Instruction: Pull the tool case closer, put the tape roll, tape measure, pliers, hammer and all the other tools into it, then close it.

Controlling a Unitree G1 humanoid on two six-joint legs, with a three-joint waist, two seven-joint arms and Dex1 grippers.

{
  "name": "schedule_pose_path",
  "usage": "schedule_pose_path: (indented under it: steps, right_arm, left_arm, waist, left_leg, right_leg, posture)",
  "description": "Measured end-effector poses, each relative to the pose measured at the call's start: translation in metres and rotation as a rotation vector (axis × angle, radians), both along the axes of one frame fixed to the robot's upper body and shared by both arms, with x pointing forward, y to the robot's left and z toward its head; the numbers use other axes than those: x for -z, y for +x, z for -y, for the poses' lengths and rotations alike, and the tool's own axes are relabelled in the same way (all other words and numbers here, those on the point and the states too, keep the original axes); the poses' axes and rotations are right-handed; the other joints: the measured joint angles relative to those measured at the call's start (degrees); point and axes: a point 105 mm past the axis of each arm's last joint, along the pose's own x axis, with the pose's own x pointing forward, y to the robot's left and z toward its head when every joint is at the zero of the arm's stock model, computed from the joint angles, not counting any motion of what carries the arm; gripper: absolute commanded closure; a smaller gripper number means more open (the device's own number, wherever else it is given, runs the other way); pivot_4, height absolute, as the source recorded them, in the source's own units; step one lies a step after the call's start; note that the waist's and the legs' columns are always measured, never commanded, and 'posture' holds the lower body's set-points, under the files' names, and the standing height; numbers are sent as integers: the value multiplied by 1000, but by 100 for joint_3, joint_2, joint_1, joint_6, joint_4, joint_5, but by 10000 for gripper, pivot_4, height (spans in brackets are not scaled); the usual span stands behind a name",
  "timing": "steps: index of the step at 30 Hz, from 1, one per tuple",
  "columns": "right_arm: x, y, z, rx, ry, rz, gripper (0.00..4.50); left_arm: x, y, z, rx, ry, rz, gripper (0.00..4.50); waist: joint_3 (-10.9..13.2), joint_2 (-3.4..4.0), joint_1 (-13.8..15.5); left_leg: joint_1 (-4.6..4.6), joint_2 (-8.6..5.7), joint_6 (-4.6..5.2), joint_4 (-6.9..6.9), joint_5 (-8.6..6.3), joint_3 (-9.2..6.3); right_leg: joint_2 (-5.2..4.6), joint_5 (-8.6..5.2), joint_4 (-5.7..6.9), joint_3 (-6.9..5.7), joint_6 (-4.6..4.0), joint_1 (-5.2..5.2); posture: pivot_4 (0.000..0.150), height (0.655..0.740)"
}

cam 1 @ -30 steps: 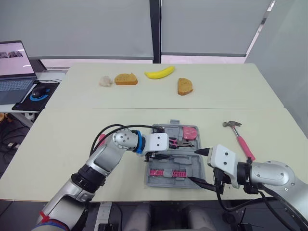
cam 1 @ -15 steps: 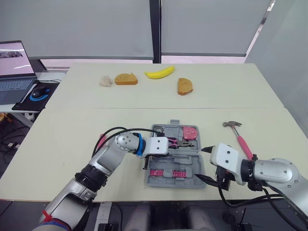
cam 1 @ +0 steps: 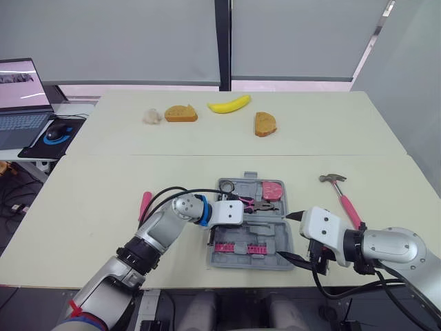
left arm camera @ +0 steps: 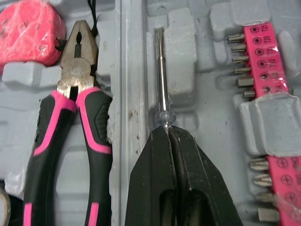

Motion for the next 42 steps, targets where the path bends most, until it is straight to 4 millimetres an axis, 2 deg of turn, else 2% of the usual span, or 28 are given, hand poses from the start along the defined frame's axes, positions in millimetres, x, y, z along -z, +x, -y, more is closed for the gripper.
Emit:
schedule_pose_path:
  steps: [10,12,13,16,18,19,21,24,27,30,33,35,38,42]
  right_arm:
    - [-2,0,-3,-12,18,17,0]
    - [-7,2,-4,-12,40,37,0]
    - [-10,5,-4,-5,50,52,0]
    - [-22,15,6,38,63,107,0]
    - [-27,21,15,76,63,132,0]
    - [-29,24,21,98,65,144,0]
    - [-32,29,39,163,55,163,0]
    - [-32,30,68,252,43,171,0]
    - [-26,27,113,394,-1,169,0]
    - [-17,17,143,481,-27,160,0]
    - [-1,5,163,544,-44,139,0]
    - [15,-8,177,592,-54,114,0]
    - [28,-21,187,638,-49,81,0]
    - [38,-39,194,706,-9,43,0]
  left_arm:
    - [-2,1,-3,-32,-38,-15,44705]
    - [-10,5,-10,-88,-86,-33,44705]
    - [-21,10,-17,-129,-133,-30,44705]
    - [-62,24,-52,-248,-265,33,44705]
    - [-80,28,-76,-320,-329,68,44705]
    - [-83,27,-89,-357,-364,73,44705]
    - [-77,20,-114,-436,-397,60,44705]
    - [-73,12,-141,-549,-473,55,44705]
    - [-65,-4,-190,-751,-517,74,44705]
    - [-50,-24,-222,-902,-533,59,39333]
    - [-33,-40,-242,-1023,-545,42,30164]
    - [-19,-53,-264,-1148,-550,37,22982]
    - [-13,-63,-283,-1265,-574,60,14902]
    - [9,-96,-304,-1444,-585,39,2135]
  waist:
    - [-2,3,-14]
    - [-1,2,-19]
    - [0,2,-25]
    - [-1,3,-41]
    - [-3,7,-38]
    - [-4,8,-36]
    - [-3,8,-27]
    - [-3,8,14]
    - [-3,9,17]
    - [-2,12,17]
    - [-2,11,32]
    - [-2,11,37]
    - [-4,16,36]
    - [-11,23,23]
  left_leg:
    - [3,1,0,0,0,-1]
    - [2,2,0,0,0,-2]
    - [1,2,0,0,0,-2]
    - [3,4,-1,-2,0,-2]
    - [3,3,-1,-3,0,-1]
    - [4,2,-1,-3,0,0]
    - [2,1,0,-2,0,2]
    - [1,1,0,-3,0,-1]
    - [4,4,3,-5,-2,1]
    - [30,6,7,-12,-4,1]
    - [54,9,15,-19,-11,3]
    - [78,11,21,-25,-18,10]
    - [79,11,22,-25,-18,14]
    - [83,13,20,-27,-30,17]
  right_leg:
    - [1,0,2,0,0,0]
    - [1,0,3,-1,0,-2]
    - [1,0,4,0,0,-4]
    - [1,0,3,1,0,-6]
    - [0,0,1,2,0,-5]
    - [0,0,-1,4,0,-5]
    - [-1,0,-6,7,0,-5]
    - [-2,1,-13,4,0,0]
    - [-2,1,-17,4,0,3]
    - [-2,1,-25,2,-1,32]
    - [-5,0,-37,-3,0,50]
    - [-8,-5,-42,0,-3,56]
    - [-10,-5,-42,3,-3,56]
    - [-11,-11,-43,10,-10,54]
  posture:
    - [1500,7400]
    - [1500,7400]
    - [1500,7400]
    - [1500,7400]
    - [1500,7400]
    - [1500,7400]
    - [1500,7400]
    - [1500,7400]
    - [1500,7400]
    - [1500,7400]
    - [1500,7400]
    - [1500,7400]
    - [1500,7400]
    - [1500,7400]
